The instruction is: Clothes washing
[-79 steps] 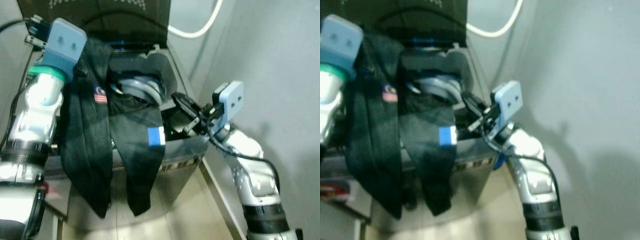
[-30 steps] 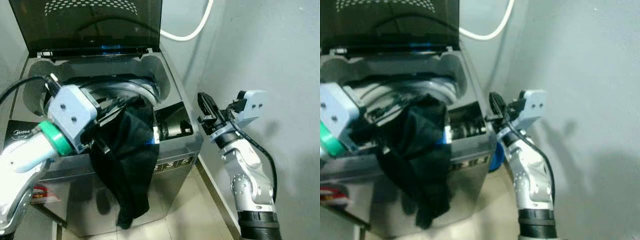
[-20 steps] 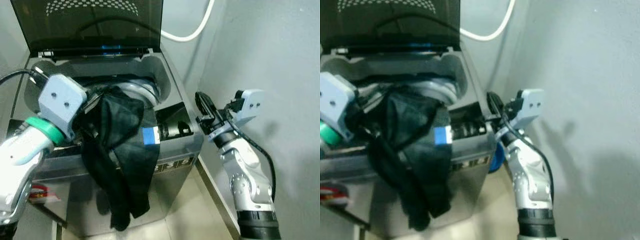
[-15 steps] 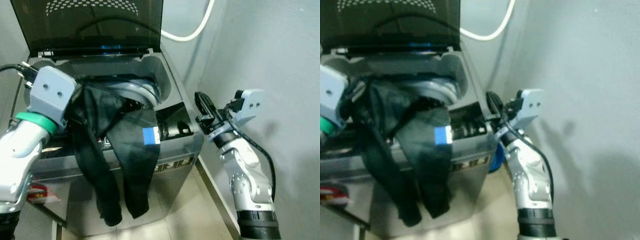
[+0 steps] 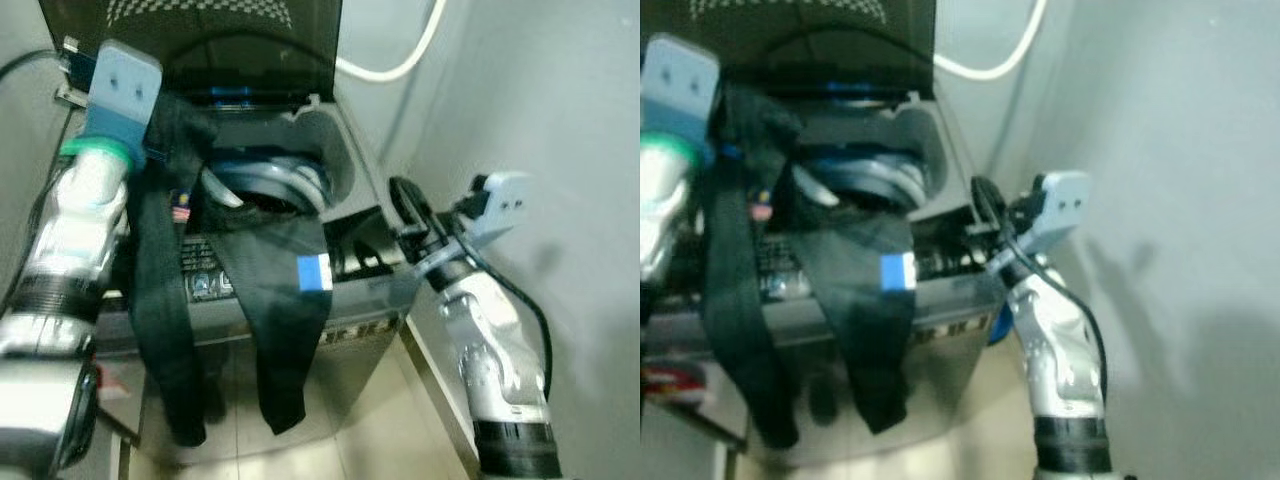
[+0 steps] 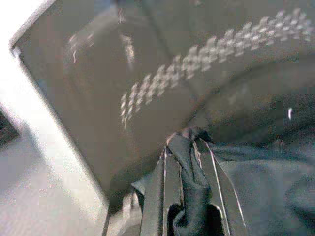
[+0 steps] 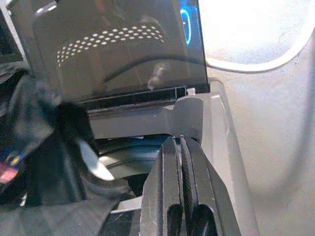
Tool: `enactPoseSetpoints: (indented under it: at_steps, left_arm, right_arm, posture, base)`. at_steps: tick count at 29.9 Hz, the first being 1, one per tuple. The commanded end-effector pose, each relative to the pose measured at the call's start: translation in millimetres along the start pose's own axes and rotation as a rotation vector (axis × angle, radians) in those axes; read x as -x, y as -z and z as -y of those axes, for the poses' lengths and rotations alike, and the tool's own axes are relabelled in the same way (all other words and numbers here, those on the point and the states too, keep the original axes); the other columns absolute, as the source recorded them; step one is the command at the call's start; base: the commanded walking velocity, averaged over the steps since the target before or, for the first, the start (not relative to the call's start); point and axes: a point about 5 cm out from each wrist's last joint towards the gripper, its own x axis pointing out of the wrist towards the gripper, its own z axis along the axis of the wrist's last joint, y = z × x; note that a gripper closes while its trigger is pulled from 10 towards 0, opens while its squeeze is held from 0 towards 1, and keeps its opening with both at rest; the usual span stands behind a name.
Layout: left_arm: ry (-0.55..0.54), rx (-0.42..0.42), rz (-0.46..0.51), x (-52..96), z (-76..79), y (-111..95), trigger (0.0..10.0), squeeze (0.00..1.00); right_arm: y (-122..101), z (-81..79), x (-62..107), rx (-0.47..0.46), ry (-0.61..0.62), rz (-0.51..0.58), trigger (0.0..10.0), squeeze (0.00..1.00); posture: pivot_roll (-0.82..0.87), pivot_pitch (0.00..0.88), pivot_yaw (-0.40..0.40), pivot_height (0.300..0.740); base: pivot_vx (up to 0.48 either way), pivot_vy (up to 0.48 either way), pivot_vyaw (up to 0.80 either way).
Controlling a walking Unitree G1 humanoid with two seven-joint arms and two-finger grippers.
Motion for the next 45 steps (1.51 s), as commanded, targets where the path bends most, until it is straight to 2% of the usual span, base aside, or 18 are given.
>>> enactPoseSetpoints:
  at_steps: [1,2,3,4,6,8,10,11,17,27,28,29,30,33,37,38,40,45]
  left_arm:
    - [-0.005,-0.012,0.054,-5.5,0.3,-11,10.0,0.26]
    - [-0.064,-0.064,0.098,-11.5,-5.9,-24,10.0,0.72]
    - [-0.064,-0.064,0.098,-11.5,-5.9,-24,10.0,0.72]
    - [-0.124,-0.129,0.139,-14.7,-12.1,-34,10.0,1.0]
    - [-0.147,-0.178,0.157,-17.4,-14.8,-38,10.0,1.0]
    - [-0.011,-0.055,0.037,-18.6,-3.1,-20,10.0,1.0]
    - [-0.011,-0.055,0.037,-18.6,-3.1,-20,10.0,1.0]
    - [0.084,0.034,-0.03,-14.7,8.8,-5,10.0,1.0]
    - [0.307,0.212,-0.16,3.5,39.7,32,10.0,1.0]
    - [0.362,0.195,0.029,19.8,41.5,21,10.0,1.0]
    - [0.368,0.175,0.085,24.3,41.3,15,10.0,0.56]
    - [0.368,0.175,0.085,24.3,41.3,15,10.0,0.56]
    - [0.385,0.164,0.16,31.4,41.7,5,10.0,0.0]
    - [0.437,0.15,0.25,45.1,45.5,-9,10.0,0.0]
    - [0.713,0.225,0.273,86.2,57.6,-24,10.0,0.0]
    - [0.713,0.225,0.273,86.2,57.6,-24,10.0,0.0]
    - [0.883,0.276,0.249,119.2,56.9,-30,10.0,0.0]
    - [0.988,0.292,0.156,155.9,45.8,-27,10.0,0.0]
  right_arm:
    - [-2,3.4,5.1,-0.005,0.026,0.008,10.0,0.0]
    - [-3,3.9,7.1,-0.003,0.034,0.011,10.0,0.0]
    - [-3,3.9,7.1,-0.003,0.034,0.011,10.0,0.0]
    - [-4,4.4,8.4,-0.001,0.04,0.012,10.0,0.0]
    - [-4,4.7,9.5,0.001,0.045,0.013,10.0,0.0]
    - [-5,5.1,10.7,0.003,0.049,0.013,10.0,0.0]
    - [-5,5.1,10.7,0.003,0.049,0.013,10.0,0.0]
    - [-5,5.0,10.8,0.004,0.049,0.013,10.0,0.0]
    - [-5,4.5,9.1,0.002,0.043,0.011,10.0,0.0]
    - [-3,1.8,5.1,-0.01,0.02,0.002,10.0,0.0]
    - [-3,1.7,4.8,-0.011,0.019,0.002,10.0,0.0]
    - [-3,1.7,4.8,-0.011,0.019,0.002,10.0,0.0]
    - [-3,1.6,4.7,-0.011,0.017,0.002,10.0,0.0]
    - [-3,1.7,4.8,-0.011,0.016,0.0,10.0,0.0]
    - [-1,0.7,5.3,-0.013,0.01,-0.006,10.0,0.0]
    - [-1,0.7,5.3,-0.013,0.01,-0.006,10.0,0.0]
    - [-1,0.5,5.9,-0.014,0.006,-0.009,10.0,0.0]
    - [0,1.7,6.1,-0.015,0.003,-0.016,10.0,0.0]
  posture:
    - [0.03,0.123,0.036,0.74]
    - [0.02,0.126,0.042,0.74]
    - [0.02,0.126,0.042,0.74]
    - [0.02,0.128,0.043,0.74]
    - [0.02,0.128,0.045,0.74]
    - [0.02,0.128,0.045,0.74]
    - [0.02,0.128,0.045,0.74]
    - [0.02,0.129,0.045,0.74]
    - [0.04,0.127,0.035,0.74]
    - [0.07,0.121,0.02,0.74]
    - [0.07,0.12,0.019,0.74]
    - [0.07,0.12,0.019,0.74]
    - [0.07,0.118,0.017,0.74]
    - [0.07,0.117,0.015,0.74]
    - [0.07,0.117,0.014,0.74]
    - [0.07,0.117,0.014,0.74]
    - [0.08,0.116,0.014,0.74]
    - [0.1,0.119,0.006,0.74]
  base:
    - [0.0,0.0,0.0]
    - [0.0,0.0,0.0]
    - [0.0,0.0,0.0]
    - [0.0,0.0,0.0]
    - [0.0,0.0,0.0]
    - [0.0,0.0,0.0]
    - [0.0,0.0,0.0]
    - [0.0,0.0,0.0]
    - [0.0,0.0,0.0]
    - [0.0,0.0,0.0]
    - [0.0,0.0,0.0]
    - [0.0,0.0,0.0]
    - [0.0,0.0,0.0]
    - [0.0,0.0,0.0]
    - [0.0,0.0,0.0]
    - [0.0,0.0,0.0]
    - [0.0,0.0,0.0]
    - [0.0,0.0,0.0]
